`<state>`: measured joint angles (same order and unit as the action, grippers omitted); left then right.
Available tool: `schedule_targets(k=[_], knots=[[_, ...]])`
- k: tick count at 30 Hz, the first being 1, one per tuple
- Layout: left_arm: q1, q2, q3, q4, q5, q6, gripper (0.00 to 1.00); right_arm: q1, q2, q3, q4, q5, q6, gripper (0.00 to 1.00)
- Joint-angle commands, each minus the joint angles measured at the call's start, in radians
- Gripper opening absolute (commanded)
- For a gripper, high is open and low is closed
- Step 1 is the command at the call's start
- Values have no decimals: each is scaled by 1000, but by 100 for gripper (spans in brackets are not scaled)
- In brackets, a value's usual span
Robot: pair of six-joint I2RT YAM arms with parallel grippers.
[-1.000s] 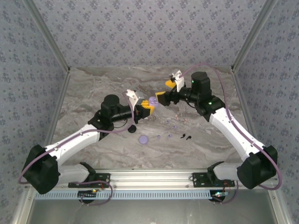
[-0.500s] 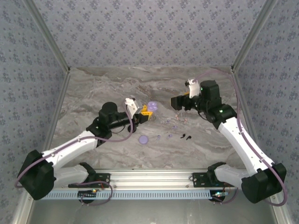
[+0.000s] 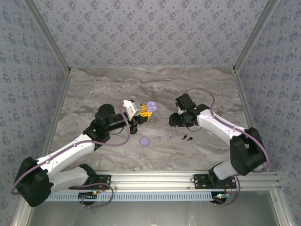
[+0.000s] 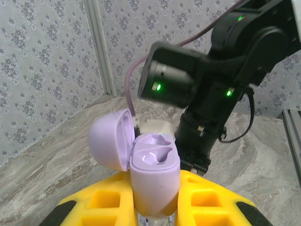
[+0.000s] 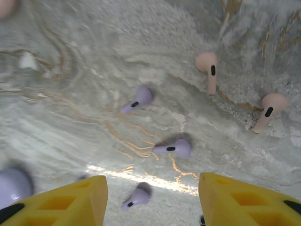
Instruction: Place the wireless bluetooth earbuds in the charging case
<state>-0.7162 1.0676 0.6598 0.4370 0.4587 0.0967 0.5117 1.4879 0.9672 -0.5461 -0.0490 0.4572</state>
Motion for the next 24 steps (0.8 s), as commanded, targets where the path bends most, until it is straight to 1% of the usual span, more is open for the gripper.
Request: schedule_targets(k=[1,8,20,24], knots=[[-11,-8,21,3,4,14,0,8,41,-19,23,76,92,54],[-15,-1,29,-9,-4,16,0,19,135,-18,60,62,123,47],[-15,-3,33,-26,-13,17,0,30,212,-18,94,51,154,46],[-15,0,38,-33,-15,16,0,32,220,-13,101,49,152,43]])
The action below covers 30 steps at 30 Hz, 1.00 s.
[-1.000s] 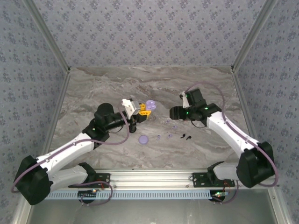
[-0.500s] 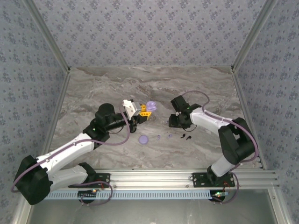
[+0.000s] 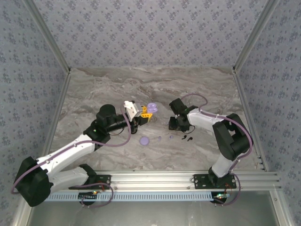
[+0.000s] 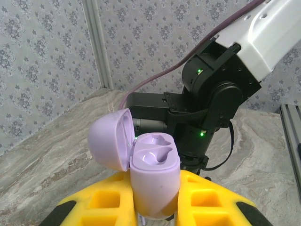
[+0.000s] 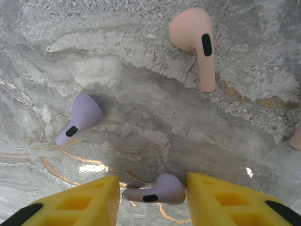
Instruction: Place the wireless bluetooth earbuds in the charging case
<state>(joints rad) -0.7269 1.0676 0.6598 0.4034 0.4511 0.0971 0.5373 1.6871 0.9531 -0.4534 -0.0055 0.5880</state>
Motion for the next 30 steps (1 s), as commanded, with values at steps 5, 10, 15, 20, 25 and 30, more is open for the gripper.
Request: schedule_targets(k=[5,10,15,20,25,30], knots=[[-4,2,43,-6,-9,17,0,8,32,10,11,0,9,42],[-4,6,45,-9,-11,18,0,13,43,24,11,1,-3,39],[-5,9,46,-11,-12,20,0,21,52,35,9,6,-13,33],[-5,9,49,-15,-14,21,0,26,54,39,-1,6,-21,28],[-5,8,45,-11,-15,15,0,27,23,39,-10,22,-37,25],[-4,16,30,36,-12,-17,0,29,-83,28,-10,56,-79,23]])
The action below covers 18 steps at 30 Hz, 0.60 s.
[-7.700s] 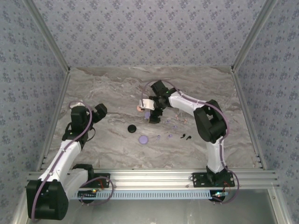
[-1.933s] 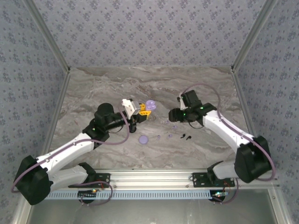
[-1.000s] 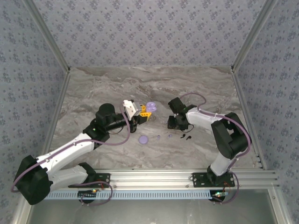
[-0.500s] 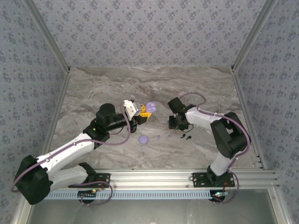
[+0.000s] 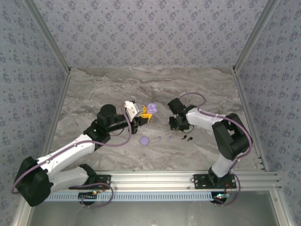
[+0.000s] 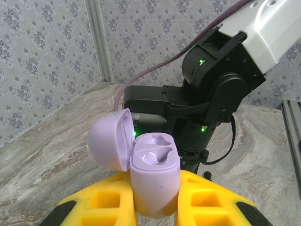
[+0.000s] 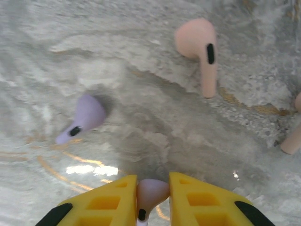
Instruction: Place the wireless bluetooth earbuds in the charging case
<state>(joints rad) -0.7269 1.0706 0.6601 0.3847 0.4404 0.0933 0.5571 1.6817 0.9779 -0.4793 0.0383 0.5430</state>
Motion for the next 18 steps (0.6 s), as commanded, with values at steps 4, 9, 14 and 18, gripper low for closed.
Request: schedule_targets(k=[4,9,14,18], knots=[[-5,45,14,146,-3,-78,0,11,-236,1,26,28,-54,23],[-7,100,25,219,-10,-130,0,21,-472,-4,115,4,-57,23],[-16,144,54,237,-17,-135,0,55,-635,4,216,-27,-39,23],[-22,168,73,238,-13,-137,0,113,-673,24,256,-13,-40,23]])
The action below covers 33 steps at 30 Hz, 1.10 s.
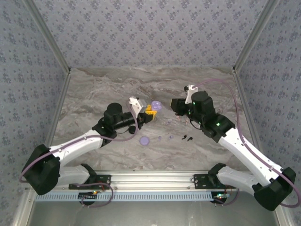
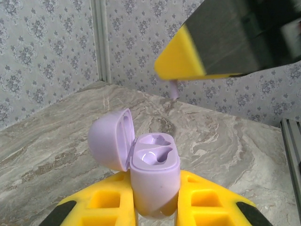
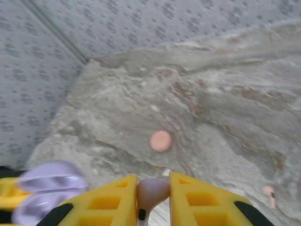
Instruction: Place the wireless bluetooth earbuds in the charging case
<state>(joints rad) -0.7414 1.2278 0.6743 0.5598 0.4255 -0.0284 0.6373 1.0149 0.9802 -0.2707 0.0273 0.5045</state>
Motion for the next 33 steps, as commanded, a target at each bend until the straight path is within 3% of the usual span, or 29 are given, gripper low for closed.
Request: schedule_targets(k=[1,8,33], knots=[[-8,15,63,62,1,-17,0,49,-7,26,52,13,-2,23],[-14,30,71,56,2,-18,0,119,19,36,111,59,-10,23],[-17,39,75,66,2,-27,0,143,85,57,135,72,-23,22]])
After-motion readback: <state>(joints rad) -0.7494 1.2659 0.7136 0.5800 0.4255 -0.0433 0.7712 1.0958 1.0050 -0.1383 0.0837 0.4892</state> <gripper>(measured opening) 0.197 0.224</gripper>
